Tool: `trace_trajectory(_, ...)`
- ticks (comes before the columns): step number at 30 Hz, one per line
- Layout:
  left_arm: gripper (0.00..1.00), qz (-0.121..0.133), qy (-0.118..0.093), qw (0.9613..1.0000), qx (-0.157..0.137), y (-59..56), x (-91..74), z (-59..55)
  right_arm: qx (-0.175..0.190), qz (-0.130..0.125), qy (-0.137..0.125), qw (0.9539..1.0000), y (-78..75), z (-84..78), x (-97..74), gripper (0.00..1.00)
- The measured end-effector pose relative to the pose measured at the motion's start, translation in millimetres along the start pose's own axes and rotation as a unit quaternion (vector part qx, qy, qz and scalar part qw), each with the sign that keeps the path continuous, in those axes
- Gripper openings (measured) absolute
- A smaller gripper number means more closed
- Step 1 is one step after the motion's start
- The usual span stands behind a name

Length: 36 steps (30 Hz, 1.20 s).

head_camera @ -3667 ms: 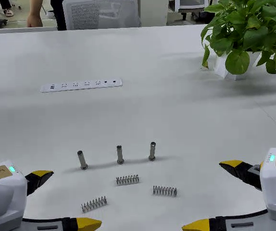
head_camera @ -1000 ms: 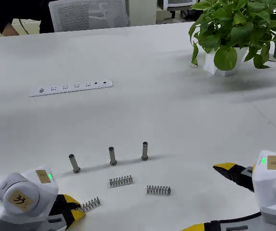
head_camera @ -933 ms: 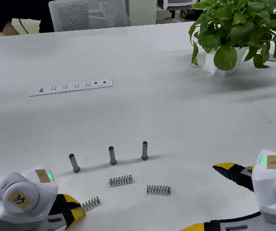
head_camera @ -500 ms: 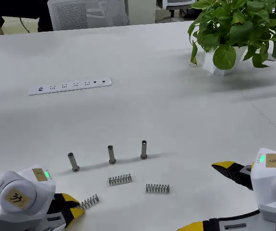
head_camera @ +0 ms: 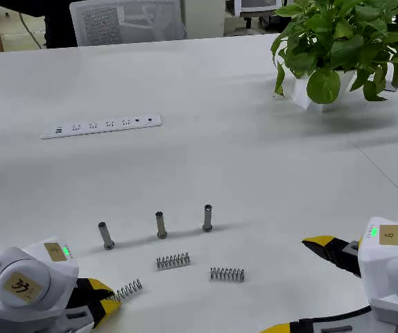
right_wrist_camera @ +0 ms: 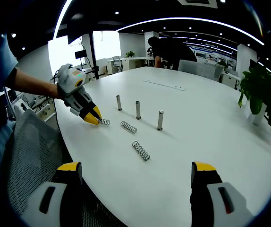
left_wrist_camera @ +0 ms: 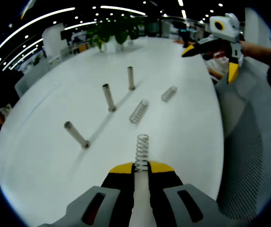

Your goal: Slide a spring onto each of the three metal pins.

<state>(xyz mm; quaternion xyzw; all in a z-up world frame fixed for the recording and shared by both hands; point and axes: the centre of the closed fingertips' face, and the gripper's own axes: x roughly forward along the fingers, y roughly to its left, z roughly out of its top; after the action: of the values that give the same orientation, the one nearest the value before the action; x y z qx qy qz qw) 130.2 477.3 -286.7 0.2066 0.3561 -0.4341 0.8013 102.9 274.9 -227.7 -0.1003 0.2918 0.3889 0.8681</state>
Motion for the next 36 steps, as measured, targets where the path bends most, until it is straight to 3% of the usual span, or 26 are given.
trace_trajectory(6,0.10,-0.008,-0.020,0.9998,0.004,-13.7,-1.9,12.4,0.013,0.013,-0.011,0.9998,4.9,5.3,3.2,0.96)
trace_trajectory(15,0.10,-0.030,-0.063,0.9972,0.029,-38.1,-4.1,43.9,0.017,0.047,-0.034,0.9981,17.9,31.1,18.6,0.94)
trace_trajectory(25,0.10,-0.045,-0.091,0.9943,0.032,-51.3,0.1,65.2,0.016,0.082,-0.044,0.9956,29.5,50.5,32.5,0.91)
trace_trajectory(31,0.10,-0.049,-0.108,0.9921,0.039,-55.7,4.6,83.6,0.012,0.102,-0.046,0.9936,33.8,58.6,35.7,0.83)
trace_trajectory(36,0.10,-0.061,-0.114,0.9899,0.058,-62.9,4.1,92.4,0.006,0.140,-0.037,0.9894,41.5,56.0,36.3,0.66)
